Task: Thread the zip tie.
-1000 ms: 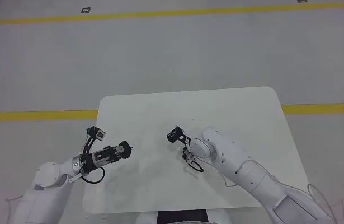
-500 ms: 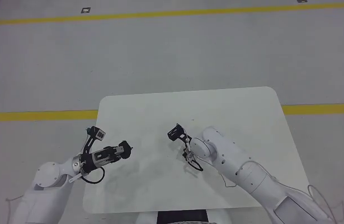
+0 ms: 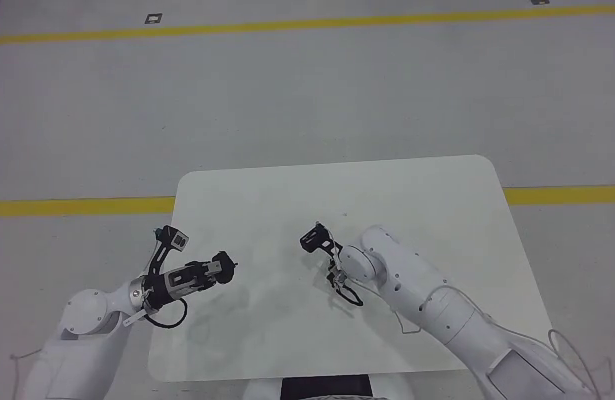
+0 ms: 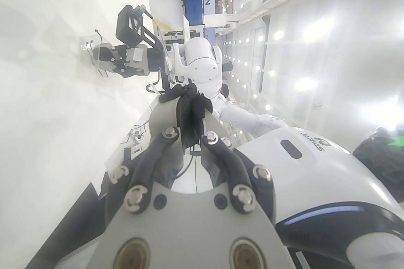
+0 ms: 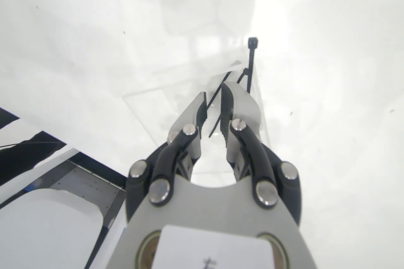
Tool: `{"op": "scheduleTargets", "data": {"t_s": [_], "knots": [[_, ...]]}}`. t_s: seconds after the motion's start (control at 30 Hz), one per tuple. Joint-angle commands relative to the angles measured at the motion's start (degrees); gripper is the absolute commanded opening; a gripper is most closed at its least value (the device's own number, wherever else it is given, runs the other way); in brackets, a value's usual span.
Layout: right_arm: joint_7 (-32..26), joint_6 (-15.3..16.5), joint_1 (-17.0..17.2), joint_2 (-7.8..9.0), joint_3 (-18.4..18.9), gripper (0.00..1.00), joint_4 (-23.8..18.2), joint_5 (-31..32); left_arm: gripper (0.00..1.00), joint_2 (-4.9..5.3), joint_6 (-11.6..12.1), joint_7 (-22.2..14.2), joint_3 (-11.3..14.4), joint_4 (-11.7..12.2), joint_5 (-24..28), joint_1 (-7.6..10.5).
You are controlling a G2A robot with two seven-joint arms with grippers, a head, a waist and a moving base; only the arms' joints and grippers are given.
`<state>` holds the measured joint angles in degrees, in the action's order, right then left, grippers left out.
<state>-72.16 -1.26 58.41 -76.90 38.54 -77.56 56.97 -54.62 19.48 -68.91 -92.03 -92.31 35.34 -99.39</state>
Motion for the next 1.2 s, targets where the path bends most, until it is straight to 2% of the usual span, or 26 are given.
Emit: {"op": "scheduleTargets", "data": {"t_s": [0.0,0.33,0.67,0.73,0.8,1.03,1.17], "knots": [[-0.02,-0.04,-0.09,-0.07,0.02,0.00,0.01,0.15,0.00,0.00,0.00,0.00,0.00,0.00,0.00,0.00],[-0.36,0.00,0.14,-0.10,0.44,0.00,-0.80,1.12,0.00,0.00,0.00,0.00,0.00,0.00,0.00,0.00],[-1.57,-0.03,1.60,0.59,2.22,0.00,-4.30,3.01,0.00,0.00,0.00,0.00,0.00,0.00,0.00,0.00],[-2.12,-0.10,1.84,0.70,2.29,0.19,-4.64,3.88,0.00,0.00,0.00,0.00,0.00,0.00,0.00,0.00],[-2.54,-0.25,2.05,0.72,2.17,0.24,-4.91,4.63,0.00,0.00,0.00,0.00,0.00,0.00,0.00,0.00],[-2.78,-0.05,2.27,0.47,1.72,0.22,-4.72,5.01,0.00,0.00,0.00,0.00,0.00,0.00,0.00,0.00],[-2.55,0.12,2.07,0.20,1.43,0.17,-4.05,4.81,0.00,0.00,0.00,0.00,0.00,0.00,0.00,0.00]]}}
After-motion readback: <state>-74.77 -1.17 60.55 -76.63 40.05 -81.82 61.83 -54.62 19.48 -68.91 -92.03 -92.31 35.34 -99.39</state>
